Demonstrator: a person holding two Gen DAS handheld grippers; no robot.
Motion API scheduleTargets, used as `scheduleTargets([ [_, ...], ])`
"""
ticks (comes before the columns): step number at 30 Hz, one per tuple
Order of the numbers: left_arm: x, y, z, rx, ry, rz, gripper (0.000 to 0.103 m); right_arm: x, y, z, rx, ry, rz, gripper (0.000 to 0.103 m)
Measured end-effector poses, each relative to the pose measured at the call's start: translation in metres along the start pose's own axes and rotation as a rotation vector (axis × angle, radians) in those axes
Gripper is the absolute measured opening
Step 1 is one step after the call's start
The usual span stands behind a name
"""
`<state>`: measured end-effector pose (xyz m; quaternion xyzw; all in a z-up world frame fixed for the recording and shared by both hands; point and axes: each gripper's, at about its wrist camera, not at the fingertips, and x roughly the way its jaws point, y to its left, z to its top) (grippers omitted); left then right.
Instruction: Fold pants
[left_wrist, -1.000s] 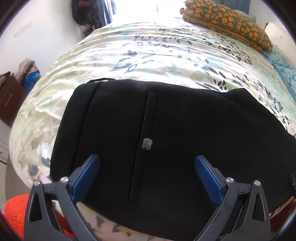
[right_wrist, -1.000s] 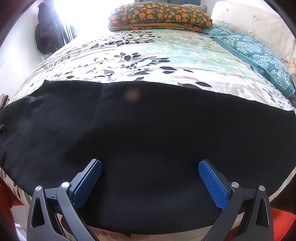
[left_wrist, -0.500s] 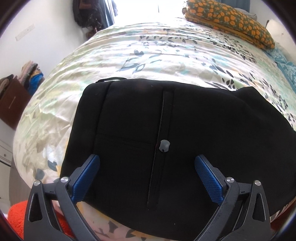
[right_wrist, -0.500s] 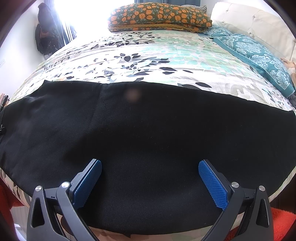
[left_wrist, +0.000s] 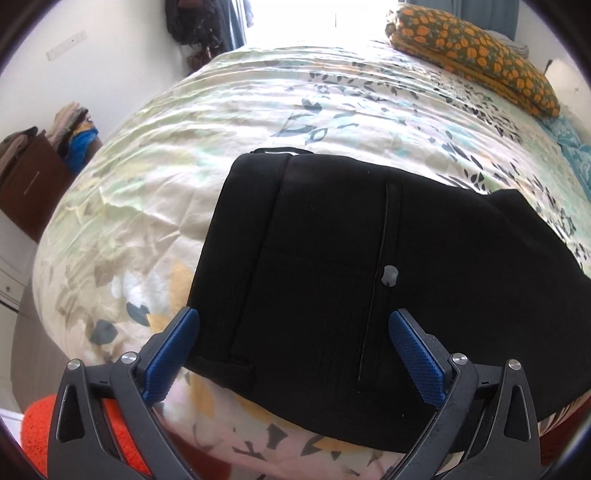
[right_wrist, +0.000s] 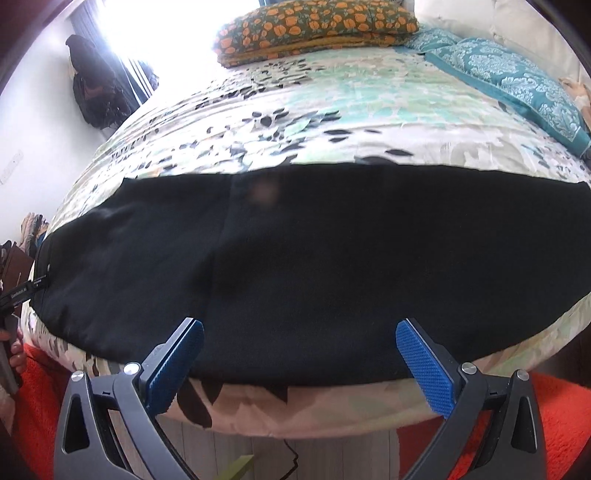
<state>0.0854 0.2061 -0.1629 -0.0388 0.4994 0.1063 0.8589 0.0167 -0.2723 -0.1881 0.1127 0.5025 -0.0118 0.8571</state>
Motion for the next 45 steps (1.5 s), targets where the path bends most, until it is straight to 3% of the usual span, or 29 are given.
scheduleTargets([
  [7, -0.037, -0.044, 0.006, 0.079, -0.102, -0.079, 0.102, -0.005, -0.006, 0.003, 0.021, -0.085, -0.013, 0.103],
  [14, -0.062, -0.115, -0.008, 0.223, -0.124, -0.183, 0.102, -0.022, -0.027, 0.005, 0.110, -0.169, 0.004, 0.103],
  [19, -0.069, -0.150, -0.026, 0.320, -0.116, -0.211, 0.102, -0.021, -0.038, 0.005, 0.168, -0.169, 0.019, 0.103],
  [32, -0.084, -0.175, -0.028, 0.288, -0.099, -0.297, 0.102, -0.025, -0.041, 0.008, 0.190, -0.209, 0.045, 0.103],
  [42, -0.069, -0.228, -0.047, 0.401, -0.084, -0.319, 0.102, -0.029, -0.046, 0.008, 0.211, -0.223, 0.068, 0.103],
  [45, -0.051, -0.242, -0.056, 0.468, -0.050, -0.266, 0.102, -0.049, -0.074, 0.019, 0.300, -0.245, 0.151, 0.103],
])
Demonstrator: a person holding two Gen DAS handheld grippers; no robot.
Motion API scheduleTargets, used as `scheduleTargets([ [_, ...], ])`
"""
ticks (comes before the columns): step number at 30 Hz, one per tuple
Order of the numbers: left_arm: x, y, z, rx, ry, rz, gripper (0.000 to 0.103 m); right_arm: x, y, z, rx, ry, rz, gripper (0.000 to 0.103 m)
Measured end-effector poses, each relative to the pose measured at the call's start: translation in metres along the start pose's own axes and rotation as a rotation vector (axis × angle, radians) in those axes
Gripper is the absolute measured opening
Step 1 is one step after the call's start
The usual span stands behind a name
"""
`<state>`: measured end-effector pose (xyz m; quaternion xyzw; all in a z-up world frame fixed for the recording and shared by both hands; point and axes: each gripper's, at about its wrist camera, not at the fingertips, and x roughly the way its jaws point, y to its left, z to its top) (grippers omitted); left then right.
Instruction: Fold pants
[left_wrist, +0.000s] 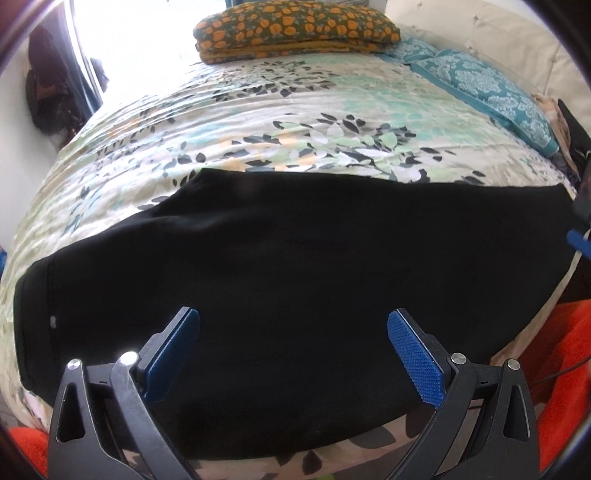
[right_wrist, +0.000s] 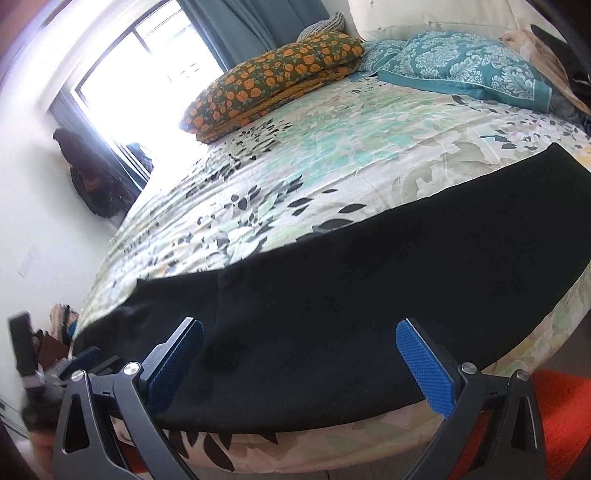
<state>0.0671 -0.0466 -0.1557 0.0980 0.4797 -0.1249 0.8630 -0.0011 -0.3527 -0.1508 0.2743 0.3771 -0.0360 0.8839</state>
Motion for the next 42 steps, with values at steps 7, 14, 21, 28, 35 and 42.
scheduleTargets([
  [7, -0.002, 0.004, -0.001, -0.017, 0.002, -0.022, 0.102, -0.137, -0.153, 0.089, 0.312, -0.295, -0.020, 0.103],
  [14, 0.004, -0.007, 0.009, -0.049, 0.017, -0.057, 0.102, -0.155, -0.318, 0.067, 0.667, -0.187, -0.003, 0.103],
  [21, -0.005, -0.038, 0.017, 0.048, 0.004, -0.065, 0.102, -0.097, -0.328, 0.058, 0.709, -0.152, 0.163, 0.090],
  [28, -0.009, -0.038, 0.019, 0.036, 0.004, -0.064, 0.102, -0.063, -0.335, 0.069, 0.659, -0.084, 0.091, 0.086],
  [35, -0.012, -0.081, 0.027, 0.108, -0.011, -0.137, 0.102, -0.067, -0.350, 0.063, 0.638, -0.047, 0.038, 0.027],
  [42, 0.024, -0.148, 0.027, 0.214, 0.092, -0.247, 0.101, -0.080, -0.336, 0.067, 0.585, -0.092, 0.048, 0.021],
])
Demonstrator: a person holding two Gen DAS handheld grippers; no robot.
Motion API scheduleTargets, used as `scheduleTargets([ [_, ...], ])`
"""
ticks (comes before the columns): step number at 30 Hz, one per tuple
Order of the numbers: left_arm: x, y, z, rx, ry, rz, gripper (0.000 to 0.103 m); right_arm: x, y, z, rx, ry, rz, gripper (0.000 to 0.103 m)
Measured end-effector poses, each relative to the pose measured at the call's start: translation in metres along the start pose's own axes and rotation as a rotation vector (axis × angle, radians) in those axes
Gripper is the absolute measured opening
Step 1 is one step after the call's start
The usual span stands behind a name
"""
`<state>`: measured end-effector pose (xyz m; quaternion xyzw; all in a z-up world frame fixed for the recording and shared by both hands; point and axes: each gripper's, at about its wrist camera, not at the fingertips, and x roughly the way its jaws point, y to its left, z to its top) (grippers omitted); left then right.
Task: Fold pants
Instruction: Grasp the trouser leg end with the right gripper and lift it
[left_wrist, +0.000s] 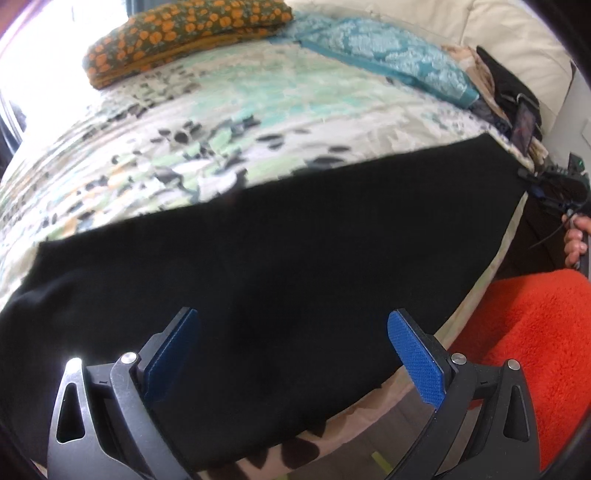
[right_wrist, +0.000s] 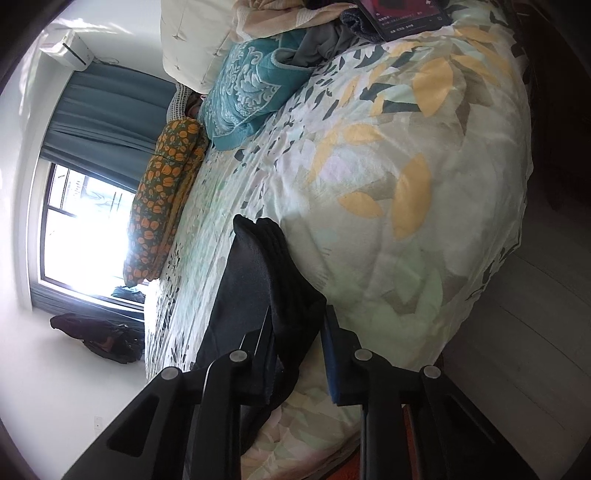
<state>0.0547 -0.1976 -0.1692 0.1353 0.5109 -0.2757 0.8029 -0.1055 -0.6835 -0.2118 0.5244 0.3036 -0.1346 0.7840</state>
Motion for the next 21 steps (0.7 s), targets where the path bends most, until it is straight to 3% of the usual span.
scheduleTargets([
  [1, 0.015, 0.000, -0.001, -0.011, 0.055, 0.010, 0.101, -0.003, 0.006, 0.000, -0.009, -0.006, 0.015, 0.020],
  [2, 0.020, 0.004, -0.003, -0.035, 0.057, 0.020, 0.101, -0.006, 0.013, 0.000, -0.016, -0.012, 0.035, 0.020],
  [6, -0.003, 0.035, -0.003, -0.164, 0.003, -0.026, 0.101, -0.020, 0.059, -0.010, -0.092, -0.006, 0.145, 0.020],
  [11, -0.048, 0.098, -0.012, -0.300, -0.087, 0.005, 0.101, -0.017, 0.139, -0.059, -0.207, 0.052, 0.255, 0.020],
  [15, -0.074, 0.156, -0.038, -0.436, -0.135, 0.032, 0.101, 0.013, 0.204, -0.127, -0.272, 0.132, 0.318, 0.020],
  [21, -0.085, 0.208, -0.095, -0.591, -0.136, 0.059, 0.101, 0.097, 0.279, -0.281, -0.406, 0.312, 0.288, 0.020],
])
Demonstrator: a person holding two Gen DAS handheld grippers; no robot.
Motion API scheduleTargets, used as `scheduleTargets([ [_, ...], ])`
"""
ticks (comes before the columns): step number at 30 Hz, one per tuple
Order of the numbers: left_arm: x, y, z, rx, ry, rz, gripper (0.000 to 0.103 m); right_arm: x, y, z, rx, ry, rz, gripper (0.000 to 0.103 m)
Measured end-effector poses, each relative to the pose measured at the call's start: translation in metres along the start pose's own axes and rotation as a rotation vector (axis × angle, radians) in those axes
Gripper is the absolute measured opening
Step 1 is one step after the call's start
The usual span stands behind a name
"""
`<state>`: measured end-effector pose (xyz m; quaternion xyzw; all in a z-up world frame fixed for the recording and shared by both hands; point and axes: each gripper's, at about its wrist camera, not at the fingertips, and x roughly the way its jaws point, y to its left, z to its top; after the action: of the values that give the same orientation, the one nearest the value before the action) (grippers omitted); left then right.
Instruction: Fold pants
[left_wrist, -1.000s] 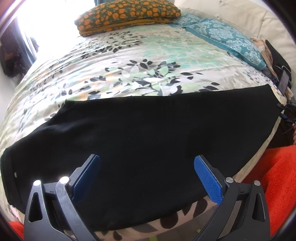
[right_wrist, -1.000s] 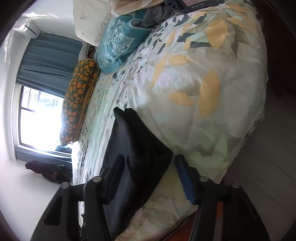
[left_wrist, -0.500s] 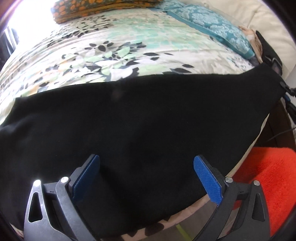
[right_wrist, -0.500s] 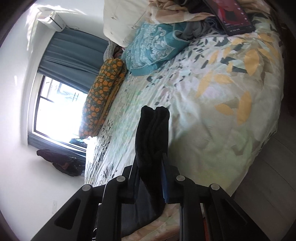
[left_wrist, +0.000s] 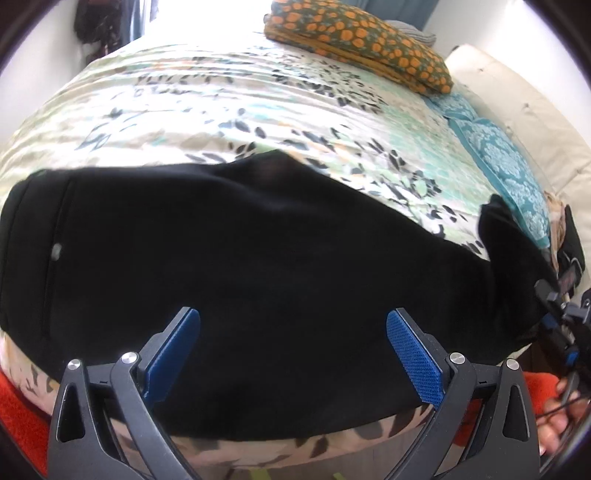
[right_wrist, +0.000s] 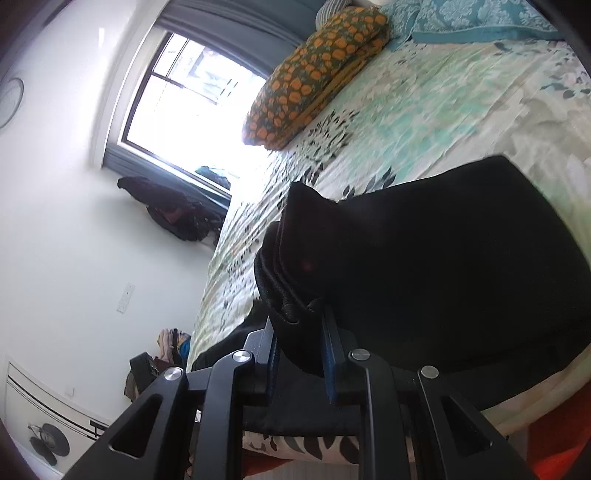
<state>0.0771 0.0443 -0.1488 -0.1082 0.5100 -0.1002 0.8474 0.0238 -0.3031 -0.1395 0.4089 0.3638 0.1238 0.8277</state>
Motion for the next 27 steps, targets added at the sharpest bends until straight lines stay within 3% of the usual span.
scheduleTargets([
  [4, -0.006, 0.033, -0.010, -0.061, -0.004, 0.009, 0.101, 0.084, 0.045, -0.067, -0.122, 0.135, -0.041, 0.020],
  [8, -0.014, 0.044, -0.007, -0.070, -0.040, 0.016, 0.101, 0.130, 0.077, -0.116, -0.314, 0.240, -0.103, 0.026],
  [9, -0.016, 0.046, -0.005, -0.079, -0.048, 0.009, 0.101, 0.134, 0.084, -0.124, -0.383, 0.246, -0.154, 0.033],
  [10, -0.019, 0.048, -0.004, -0.089, -0.056, -0.003, 0.101, 0.136, 0.090, -0.130, -0.440, 0.259, -0.186, 0.051],
  [12, -0.027, 0.046, -0.001, -0.088, -0.078, -0.035, 0.101, 0.126, 0.099, -0.134, -0.504, 0.290, -0.187, 0.075],
  [13, -0.032, 0.040, -0.001, -0.070, -0.091, -0.054, 0.101, 0.114, 0.101, -0.131, -0.528, 0.287, -0.196, 0.079],
  [16, -0.041, 0.003, -0.003, 0.050, -0.114, -0.120, 0.101, 0.061, 0.102, -0.128, -0.603, 0.229, -0.213, 0.079],
  [19, -0.035, -0.043, -0.007, 0.189, -0.087, -0.165, 0.101, 0.009, 0.093, -0.127, -0.606, 0.113, -0.249, 0.086],
  [20, -0.028, -0.056, -0.009, 0.221, -0.070, -0.159, 0.099, -0.002, 0.089, -0.125, -0.582, 0.078, -0.260, 0.086],
  [23, -0.003, -0.083, -0.014, 0.257, 0.001, -0.132, 0.079, -0.021, 0.069, -0.110, -0.478, 0.007, -0.276, 0.086],
  [27, 0.013, -0.102, -0.025, 0.284, 0.054, -0.106, 0.077, -0.028, 0.059, -0.093, -0.416, -0.039, -0.293, 0.086],
])
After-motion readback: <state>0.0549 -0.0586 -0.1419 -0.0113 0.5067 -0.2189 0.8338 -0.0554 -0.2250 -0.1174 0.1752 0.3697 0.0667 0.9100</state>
